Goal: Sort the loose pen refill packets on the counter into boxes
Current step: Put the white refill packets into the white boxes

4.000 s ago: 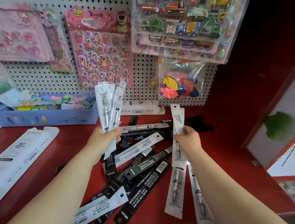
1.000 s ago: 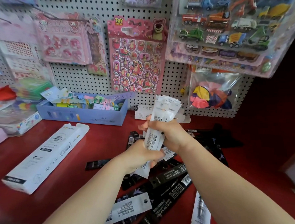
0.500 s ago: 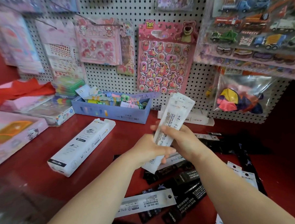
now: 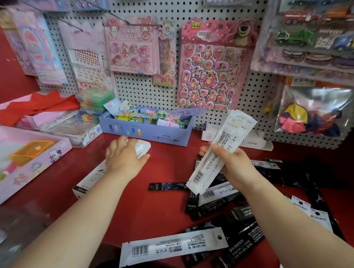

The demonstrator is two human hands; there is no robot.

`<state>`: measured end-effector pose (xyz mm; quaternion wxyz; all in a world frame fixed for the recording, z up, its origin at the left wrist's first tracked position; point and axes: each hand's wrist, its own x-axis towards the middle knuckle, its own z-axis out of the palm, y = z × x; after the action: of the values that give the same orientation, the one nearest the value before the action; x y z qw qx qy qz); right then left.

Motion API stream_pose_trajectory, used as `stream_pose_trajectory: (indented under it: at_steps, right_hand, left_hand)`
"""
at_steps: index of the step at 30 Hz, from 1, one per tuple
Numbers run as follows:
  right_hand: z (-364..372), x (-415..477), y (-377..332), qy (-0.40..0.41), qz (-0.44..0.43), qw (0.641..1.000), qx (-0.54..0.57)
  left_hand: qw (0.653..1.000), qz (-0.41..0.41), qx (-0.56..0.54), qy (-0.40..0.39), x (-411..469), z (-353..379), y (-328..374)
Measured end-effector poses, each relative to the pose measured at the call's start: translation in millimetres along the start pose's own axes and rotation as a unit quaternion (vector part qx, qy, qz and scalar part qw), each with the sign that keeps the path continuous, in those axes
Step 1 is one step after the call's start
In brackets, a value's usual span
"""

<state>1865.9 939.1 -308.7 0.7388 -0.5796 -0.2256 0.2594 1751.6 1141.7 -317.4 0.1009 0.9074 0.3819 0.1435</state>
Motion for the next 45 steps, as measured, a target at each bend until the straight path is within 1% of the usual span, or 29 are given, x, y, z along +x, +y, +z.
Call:
stream_pose_trajectory:
  at_steps: [2,7,10,12,15,18,20,23,27,32,40,43,45]
  right_hand:
    - [0,1,-2,-0.008,-0.002,1.0,0.002]
    - [4,-1,-6,-0.025,-0.003,1.0,0.011]
    - [7,-5,-9,-0.031,-0.011,0.999,0.018]
    - [6,-9,-14,-0.037,-0.02,0.998,0.046]
    - [5,-17,-29,-0.041,-0.028,0.992,0.115]
    - [2,-28,-46,-0.028,-0.057,0.984,0.165]
    - [-2,-36,-55,-0.011,-0.076,0.98,0.184]
    - [-11,-48,-61,0.028,-0.1,0.973,0.208]
    - [-25,-58,-61,0.093,-0.111,0.971,0.191]
    - [-32,-66,-63,0.129,-0.107,0.966,0.197]
    - [-36,-73,-60,0.147,-0.112,0.957,0.223]
    - [-35,-73,-55,0.164,-0.108,0.954,0.225]
    - [-33,-73,-52,0.17,-0.108,0.948,0.248]
  left_hand:
    - [0.999,-0.033,0.015,-0.025,5,5,-8]
    - [0.994,-0.065,0.032,-0.086,16,9,-4]
    - [0.991,-0.075,0.049,-0.103,18,3,-1]
    - [0.992,-0.036,0.048,-0.108,15,-1,3]
    - [0.992,0.08,-0.01,-0.1,-1,-12,18]
    - [0.973,0.187,-0.086,-0.107,-21,-28,39]
    - [0.958,0.224,-0.121,-0.128,-32,-36,50]
    - [0.942,0.256,-0.149,-0.157,-42,-39,60]
    - [0.928,0.294,-0.151,-0.174,-53,-36,71]
    - [0.913,0.327,-0.152,-0.191,-67,-29,88]
    - [0.914,0.319,-0.155,-0.195,-72,-28,97]
    - [0.92,0.313,-0.156,-0.179,-73,-28,99]
    - [0.923,0.31,-0.153,-0.169,-74,-27,102]
